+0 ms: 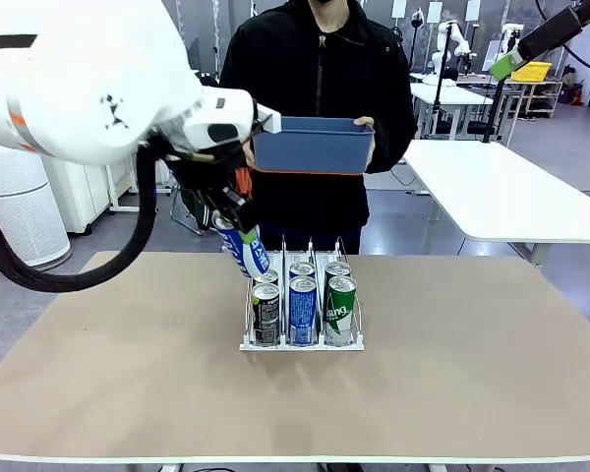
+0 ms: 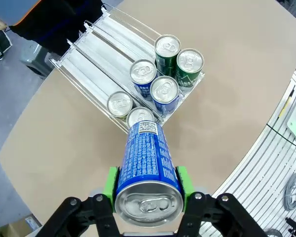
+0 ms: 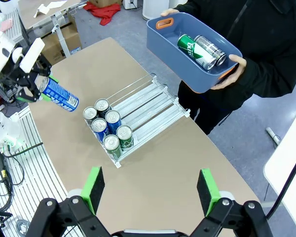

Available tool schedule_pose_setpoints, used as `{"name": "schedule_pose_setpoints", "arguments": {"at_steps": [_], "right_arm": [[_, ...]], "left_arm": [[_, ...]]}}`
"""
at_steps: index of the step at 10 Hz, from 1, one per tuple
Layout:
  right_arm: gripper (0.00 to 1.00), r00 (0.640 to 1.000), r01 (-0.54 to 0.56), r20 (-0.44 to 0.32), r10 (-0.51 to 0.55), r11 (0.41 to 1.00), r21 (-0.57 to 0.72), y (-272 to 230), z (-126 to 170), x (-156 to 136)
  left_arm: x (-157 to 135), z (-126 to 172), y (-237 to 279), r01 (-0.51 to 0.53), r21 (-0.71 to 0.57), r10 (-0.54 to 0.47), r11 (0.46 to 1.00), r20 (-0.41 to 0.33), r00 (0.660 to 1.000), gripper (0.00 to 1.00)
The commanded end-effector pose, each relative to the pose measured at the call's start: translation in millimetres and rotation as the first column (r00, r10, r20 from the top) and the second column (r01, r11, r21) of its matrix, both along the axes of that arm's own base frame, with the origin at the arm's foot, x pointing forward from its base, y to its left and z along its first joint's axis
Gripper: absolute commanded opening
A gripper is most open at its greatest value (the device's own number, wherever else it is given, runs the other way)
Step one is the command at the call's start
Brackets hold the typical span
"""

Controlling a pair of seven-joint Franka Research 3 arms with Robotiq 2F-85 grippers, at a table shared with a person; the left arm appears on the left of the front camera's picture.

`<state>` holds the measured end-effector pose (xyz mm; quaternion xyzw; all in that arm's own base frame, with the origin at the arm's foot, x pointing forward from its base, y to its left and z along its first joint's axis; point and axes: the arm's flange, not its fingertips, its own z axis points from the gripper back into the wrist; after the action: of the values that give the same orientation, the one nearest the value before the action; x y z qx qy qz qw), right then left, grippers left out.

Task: Fill the beverage cans into the dispenser.
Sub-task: Place the picked Ionic drink in the line of the Automatic Can Dispenser with the same cans.

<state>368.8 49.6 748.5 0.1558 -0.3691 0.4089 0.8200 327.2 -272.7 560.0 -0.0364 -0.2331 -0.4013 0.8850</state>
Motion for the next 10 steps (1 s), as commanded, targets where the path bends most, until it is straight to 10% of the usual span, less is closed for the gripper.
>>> {"name": "schedule_pose_setpoints", "arguments": {"at_steps": [1, 10], "right_arm": [[1.00, 1.000, -0.003, -0.001, 0.003, 1.000, 0.010, -1, -1, 1], [1.00, 1.000, -0.003, -0.001, 0.003, 1.000, 0.010, -1, -1, 1]], "left_arm": [[-8, -16, -13, -0.007, -0.025, 0.008, 1.000, 0.040, 0.999, 0.58], [-18, -93, -70, 0.170, -0.094, -0.177, 0.981, -0.069, 0.982, 0.58]]}}
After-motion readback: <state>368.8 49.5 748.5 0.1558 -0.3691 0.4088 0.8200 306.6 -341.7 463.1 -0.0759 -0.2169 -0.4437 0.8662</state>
